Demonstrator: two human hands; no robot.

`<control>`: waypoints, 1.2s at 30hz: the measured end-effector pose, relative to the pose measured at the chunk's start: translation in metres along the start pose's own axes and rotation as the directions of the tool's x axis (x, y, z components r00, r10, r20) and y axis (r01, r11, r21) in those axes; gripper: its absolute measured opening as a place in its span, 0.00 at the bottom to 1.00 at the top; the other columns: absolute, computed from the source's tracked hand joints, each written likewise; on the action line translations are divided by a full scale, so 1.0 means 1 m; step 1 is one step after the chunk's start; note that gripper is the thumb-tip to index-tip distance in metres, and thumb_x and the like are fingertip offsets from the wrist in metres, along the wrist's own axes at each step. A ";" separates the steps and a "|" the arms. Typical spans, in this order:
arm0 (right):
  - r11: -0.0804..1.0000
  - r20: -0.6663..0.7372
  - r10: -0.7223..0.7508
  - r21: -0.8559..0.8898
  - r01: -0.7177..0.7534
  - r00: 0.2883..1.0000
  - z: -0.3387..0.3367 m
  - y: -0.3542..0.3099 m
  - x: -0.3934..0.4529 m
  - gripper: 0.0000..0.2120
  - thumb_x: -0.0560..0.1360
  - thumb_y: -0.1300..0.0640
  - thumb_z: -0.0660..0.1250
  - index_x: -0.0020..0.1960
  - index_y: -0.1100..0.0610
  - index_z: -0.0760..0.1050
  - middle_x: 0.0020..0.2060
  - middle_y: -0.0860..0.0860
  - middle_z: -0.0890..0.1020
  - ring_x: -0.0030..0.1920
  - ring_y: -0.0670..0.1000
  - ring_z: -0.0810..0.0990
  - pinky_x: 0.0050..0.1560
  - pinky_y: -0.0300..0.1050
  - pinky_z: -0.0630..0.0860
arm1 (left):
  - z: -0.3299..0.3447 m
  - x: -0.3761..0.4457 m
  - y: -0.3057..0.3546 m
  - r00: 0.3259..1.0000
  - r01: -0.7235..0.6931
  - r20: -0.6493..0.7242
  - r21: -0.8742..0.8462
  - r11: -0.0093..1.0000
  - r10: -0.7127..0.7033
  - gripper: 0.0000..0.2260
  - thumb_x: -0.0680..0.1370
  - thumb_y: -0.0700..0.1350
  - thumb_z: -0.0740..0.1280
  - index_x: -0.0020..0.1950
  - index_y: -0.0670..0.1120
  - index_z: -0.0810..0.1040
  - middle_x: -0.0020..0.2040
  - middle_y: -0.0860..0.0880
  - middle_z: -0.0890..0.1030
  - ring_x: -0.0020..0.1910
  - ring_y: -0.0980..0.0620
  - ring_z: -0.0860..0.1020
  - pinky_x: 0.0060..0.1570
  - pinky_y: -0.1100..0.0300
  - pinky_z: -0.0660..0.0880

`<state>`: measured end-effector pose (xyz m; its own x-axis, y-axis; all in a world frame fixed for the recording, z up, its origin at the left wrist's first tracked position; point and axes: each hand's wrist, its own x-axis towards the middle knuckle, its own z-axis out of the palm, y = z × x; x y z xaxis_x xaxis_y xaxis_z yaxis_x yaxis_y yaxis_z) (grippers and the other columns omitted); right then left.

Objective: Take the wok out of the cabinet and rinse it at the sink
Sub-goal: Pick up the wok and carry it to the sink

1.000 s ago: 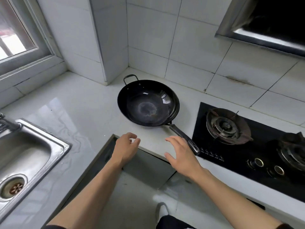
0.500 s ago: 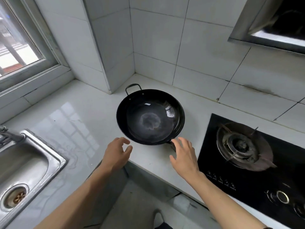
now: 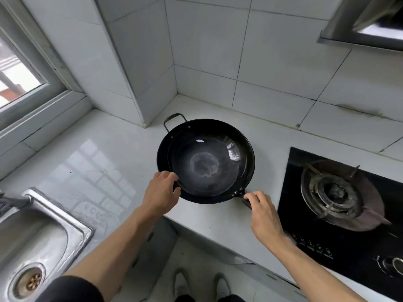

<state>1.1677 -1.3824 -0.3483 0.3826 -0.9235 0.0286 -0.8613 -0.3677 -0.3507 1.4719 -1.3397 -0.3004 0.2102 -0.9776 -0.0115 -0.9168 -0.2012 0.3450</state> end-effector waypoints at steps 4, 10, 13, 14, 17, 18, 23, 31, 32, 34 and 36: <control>0.995 -0.030 0.081 -0.050 -0.083 0.996 -0.006 -0.001 0.006 0.32 0.59 0.78 0.66 0.56 0.53 0.73 0.51 0.51 0.73 0.49 0.55 0.72 0.44 0.49 0.75 | -0.013 0.025 -0.020 0.988 -0.146 0.067 0.117 0.982 0.139 0.14 0.77 0.46 0.67 0.61 0.47 0.76 0.62 0.49 0.78 0.64 0.46 0.70 0.59 0.53 0.74; 0.985 -0.089 0.134 -0.099 -0.143 0.987 -0.003 -0.001 0.025 0.24 0.61 0.74 0.71 0.49 0.53 0.71 0.44 0.49 0.73 0.45 0.55 0.73 0.40 0.50 0.72 | -0.029 0.049 -0.066 0.924 -0.372 0.186 0.235 0.898 0.335 0.23 0.69 0.42 0.77 0.62 0.50 0.77 0.58 0.50 0.81 0.59 0.46 0.75 0.52 0.55 0.76; 0.985 -0.108 0.147 -0.074 -0.155 0.983 0.000 -0.002 0.030 0.22 0.61 0.73 0.71 0.46 0.54 0.69 0.43 0.49 0.72 0.43 0.55 0.72 0.39 0.51 0.73 | -0.029 0.060 -0.081 0.885 -0.453 0.258 0.275 0.848 0.389 0.22 0.63 0.52 0.81 0.53 0.50 0.78 0.48 0.52 0.81 0.49 0.48 0.78 0.44 0.56 0.76; 0.985 -0.114 0.149 -0.069 -0.157 0.982 0.000 -0.002 0.030 0.22 0.60 0.74 0.71 0.45 0.54 0.69 0.42 0.49 0.71 0.43 0.55 0.72 0.38 0.51 0.73 | -0.028 0.063 -0.084 0.869 -0.485 0.261 0.285 0.827 0.420 0.21 0.62 0.53 0.81 0.50 0.50 0.78 0.44 0.53 0.80 0.46 0.48 0.77 0.43 0.56 0.76; 0.983 -0.113 0.150 -0.093 -0.161 0.982 0.000 -0.003 0.031 0.23 0.58 0.75 0.71 0.45 0.54 0.69 0.42 0.49 0.71 0.41 0.55 0.71 0.36 0.48 0.70 | -0.023 0.069 -0.087 0.806 -0.592 0.222 0.277 0.757 0.549 0.16 0.65 0.51 0.80 0.44 0.49 0.77 0.38 0.53 0.77 0.39 0.49 0.76 0.42 0.56 0.76; 0.982 -0.105 0.151 -0.098 -0.162 0.983 0.000 -0.002 0.032 0.24 0.58 0.76 0.71 0.45 0.54 0.69 0.42 0.49 0.70 0.41 0.54 0.71 0.36 0.47 0.69 | -0.021 0.069 -0.088 0.782 -0.623 0.200 0.257 0.739 0.590 0.14 0.67 0.50 0.79 0.43 0.48 0.76 0.38 0.52 0.77 0.38 0.49 0.75 0.39 0.56 0.76; 0.983 -0.058 0.155 -0.087 -0.159 0.986 -0.003 0.000 0.037 0.25 0.60 0.75 0.69 0.46 0.51 0.66 0.44 0.46 0.69 0.44 0.52 0.69 0.39 0.44 0.67 | -0.018 0.074 -0.093 0.734 -0.678 0.129 0.188 0.710 0.667 0.12 0.70 0.46 0.77 0.42 0.48 0.73 0.37 0.51 0.74 0.36 0.51 0.71 0.31 0.60 0.71; 0.985 -0.045 0.143 -0.090 -0.146 0.989 -0.008 -0.006 0.035 0.25 0.62 0.75 0.68 0.46 0.50 0.66 0.44 0.46 0.68 0.44 0.52 0.69 0.40 0.47 0.72 | -0.015 0.071 -0.102 0.718 -0.695 0.139 0.190 0.693 0.682 0.08 0.75 0.46 0.72 0.48 0.50 0.73 0.41 0.52 0.74 0.39 0.53 0.70 0.36 0.64 0.69; 0.985 -0.047 0.140 -0.094 -0.144 0.989 -0.010 -0.006 0.034 0.24 0.62 0.74 0.68 0.46 0.50 0.66 0.44 0.46 0.68 0.45 0.51 0.69 0.40 0.48 0.72 | -0.015 0.071 -0.105 0.709 -0.704 0.152 0.195 0.683 0.688 0.08 0.76 0.47 0.71 0.49 0.50 0.73 0.42 0.53 0.74 0.40 0.53 0.71 0.37 0.63 0.72; 0.985 -0.050 0.128 -0.112 -0.133 0.990 -0.014 -0.007 0.033 0.24 0.62 0.74 0.69 0.46 0.51 0.67 0.44 0.46 0.69 0.44 0.52 0.70 0.40 0.48 0.73 | -0.018 0.069 -0.107 0.697 -0.716 0.160 0.209 0.666 0.699 0.08 0.76 0.47 0.71 0.49 0.50 0.73 0.44 0.52 0.74 0.41 0.52 0.72 0.38 0.60 0.75; 0.984 -0.046 0.114 -0.136 -0.119 0.992 -0.019 -0.008 0.032 0.23 0.63 0.74 0.69 0.47 0.52 0.67 0.45 0.47 0.70 0.44 0.52 0.71 0.39 0.49 0.73 | -0.023 0.066 -0.107 0.683 -0.729 0.153 0.218 0.649 0.715 0.09 0.76 0.47 0.71 0.49 0.50 0.72 0.43 0.52 0.74 0.40 0.51 0.73 0.36 0.58 0.76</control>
<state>1.1802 -1.4112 -0.3267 0.2662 -0.9634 0.0316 -0.9381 -0.2665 -0.2214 1.5920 -1.3812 -0.3168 -0.5636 -0.8205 0.0950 -0.8225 0.5682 0.0277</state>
